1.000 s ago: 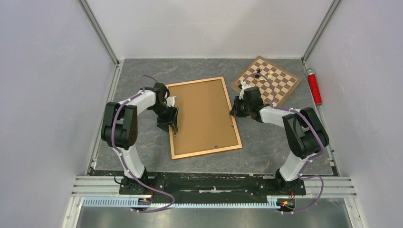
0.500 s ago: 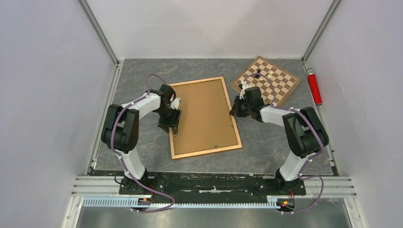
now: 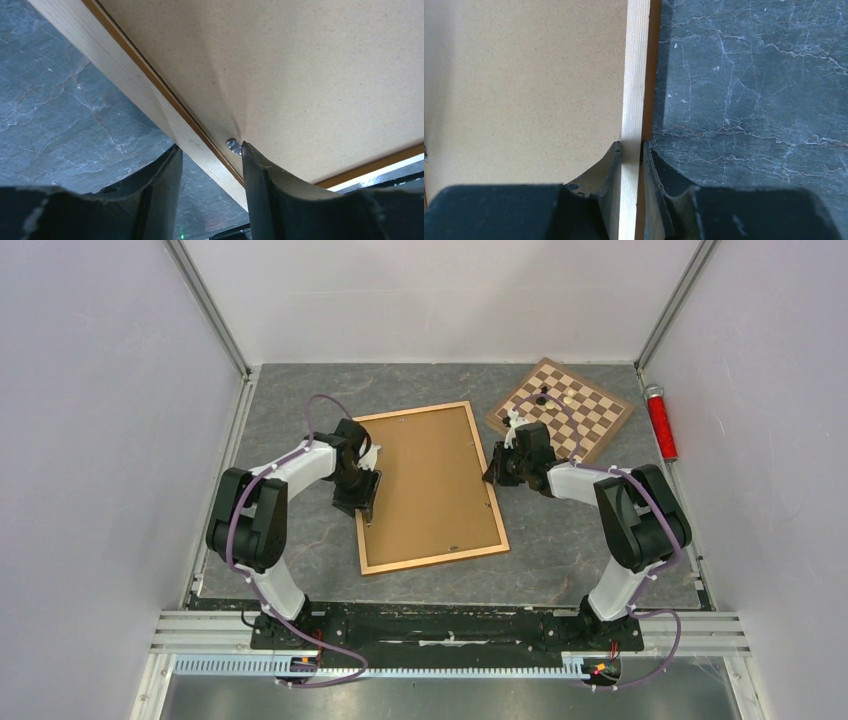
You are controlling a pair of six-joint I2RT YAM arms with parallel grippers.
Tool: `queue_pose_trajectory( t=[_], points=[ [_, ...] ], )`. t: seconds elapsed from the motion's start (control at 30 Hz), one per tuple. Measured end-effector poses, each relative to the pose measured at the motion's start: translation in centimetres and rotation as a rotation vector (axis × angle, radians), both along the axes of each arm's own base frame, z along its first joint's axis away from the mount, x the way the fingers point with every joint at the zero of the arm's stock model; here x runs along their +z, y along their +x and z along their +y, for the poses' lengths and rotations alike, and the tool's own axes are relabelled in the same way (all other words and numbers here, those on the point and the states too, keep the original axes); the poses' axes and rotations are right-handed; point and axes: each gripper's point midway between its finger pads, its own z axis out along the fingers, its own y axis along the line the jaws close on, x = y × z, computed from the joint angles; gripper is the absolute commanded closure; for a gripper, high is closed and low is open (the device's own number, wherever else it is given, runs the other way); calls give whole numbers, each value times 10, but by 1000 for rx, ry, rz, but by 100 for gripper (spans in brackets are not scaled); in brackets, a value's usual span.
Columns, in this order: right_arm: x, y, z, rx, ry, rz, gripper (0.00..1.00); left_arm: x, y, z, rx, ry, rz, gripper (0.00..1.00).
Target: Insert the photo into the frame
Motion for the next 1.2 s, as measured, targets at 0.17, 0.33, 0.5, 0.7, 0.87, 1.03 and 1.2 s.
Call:
queue_pose_trajectory(
  t=[0.17,0.33,0.5,0.7,0.87,1.03,1.2],
  points=[
    [0,2,-1,-3,0,-1,100,3,-3,-4,-25,14,-14,47],
    [0,3,-3,-8,0,-2,100,3,-5,-6,-41,26,-17,46],
    [0,3,-3,-8,0,-2,100,3,-6,-7,-44,25,-17,40],
    [0,3,-3,-8,0,-2,100,2,-3,-8,-44,24,-27,40],
    [0,3,-3,-8,0,-2,100,1,-1,-6,-42,37,-34,42],
    [1,3,-3,-7,0,-2,100,-1,0,-5,-41,45,-37,45],
    [0,3,-3,-7,1,-2,100,-2,0,-5,-42,45,-37,47]
  ],
)
